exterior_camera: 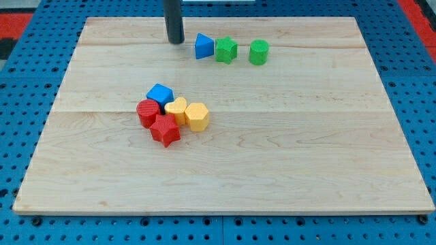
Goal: Drag the blue triangle diagonally top right to yellow heart
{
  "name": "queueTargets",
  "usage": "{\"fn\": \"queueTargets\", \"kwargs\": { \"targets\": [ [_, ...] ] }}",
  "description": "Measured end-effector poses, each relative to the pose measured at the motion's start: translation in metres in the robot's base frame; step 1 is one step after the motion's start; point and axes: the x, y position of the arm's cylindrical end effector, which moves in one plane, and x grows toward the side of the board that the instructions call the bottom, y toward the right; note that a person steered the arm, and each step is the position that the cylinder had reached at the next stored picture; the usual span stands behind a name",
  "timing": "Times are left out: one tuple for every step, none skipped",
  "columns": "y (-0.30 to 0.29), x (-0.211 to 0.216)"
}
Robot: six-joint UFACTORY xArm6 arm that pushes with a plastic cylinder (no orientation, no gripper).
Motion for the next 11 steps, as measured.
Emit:
{"fn": "queueTargets", "kwargs": {
  "targets": [
    [0.067, -0.006],
    [0.092, 0.025],
    [0.058, 0.057],
    [0.056, 0.013],
    [0.02, 0.028],
    [0.043, 0.08],
    [0.039, 0.12],
    [0.042, 0.095],
    [-0.003, 0.083],
    [0.026, 0.115],
    [0.057, 0.128]
  ]
}}
